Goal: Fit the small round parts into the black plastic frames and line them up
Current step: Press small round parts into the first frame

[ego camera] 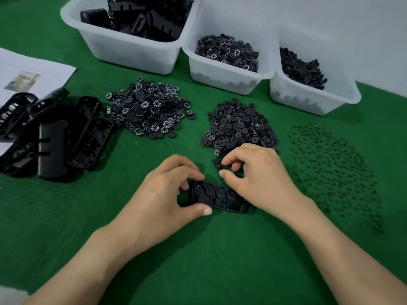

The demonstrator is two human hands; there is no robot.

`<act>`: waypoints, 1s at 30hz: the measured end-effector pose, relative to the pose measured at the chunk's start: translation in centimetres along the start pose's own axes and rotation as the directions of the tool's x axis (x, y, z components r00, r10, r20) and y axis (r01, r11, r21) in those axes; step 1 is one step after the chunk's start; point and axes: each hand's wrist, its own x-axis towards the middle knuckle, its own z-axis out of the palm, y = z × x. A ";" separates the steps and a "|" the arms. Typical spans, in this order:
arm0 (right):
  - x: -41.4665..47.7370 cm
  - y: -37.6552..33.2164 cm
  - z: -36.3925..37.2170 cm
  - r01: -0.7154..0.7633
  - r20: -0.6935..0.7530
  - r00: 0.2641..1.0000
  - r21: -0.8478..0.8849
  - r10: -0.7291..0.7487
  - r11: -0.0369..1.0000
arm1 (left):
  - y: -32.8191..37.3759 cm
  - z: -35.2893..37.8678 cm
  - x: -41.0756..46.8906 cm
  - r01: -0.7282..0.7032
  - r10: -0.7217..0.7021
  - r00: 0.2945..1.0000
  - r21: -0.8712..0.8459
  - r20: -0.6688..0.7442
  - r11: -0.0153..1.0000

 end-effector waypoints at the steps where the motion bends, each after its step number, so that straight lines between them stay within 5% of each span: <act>1: 0.0 0.0 0.0 0.001 0.003 1.000 0.002 -0.001 1.000 | 0.0 0.0 0.0 0.001 -0.001 1.000 0.000 0.001 1.000; 8: -1.8 -0.7 -1.1 0.127 0.083 0.986 0.174 -0.143 0.977 | -0.1 0.0 -0.1 0.011 -0.011 1.000 -0.006 0.005 1.000; 21: -1.9 -1.3 -0.8 0.352 0.071 0.935 -0.032 -0.349 0.936 | -0.2 0.1 -0.1 0.012 -0.012 1.000 -0.014 -0.002 1.000; 25: -1.3 -0.6 -1.3 0.210 0.025 0.976 0.124 -0.215 0.970 | -0.1 0.1 0.0 0.013 -0.013 1.000 -0.017 -0.001 1.000; 30: 0.0 -0.2 -0.3 0.041 -0.018 0.999 -0.013 -0.041 0.999 | -0.1 0.1 -0.1 0.012 -0.012 1.000 -0.020 -0.004 1.000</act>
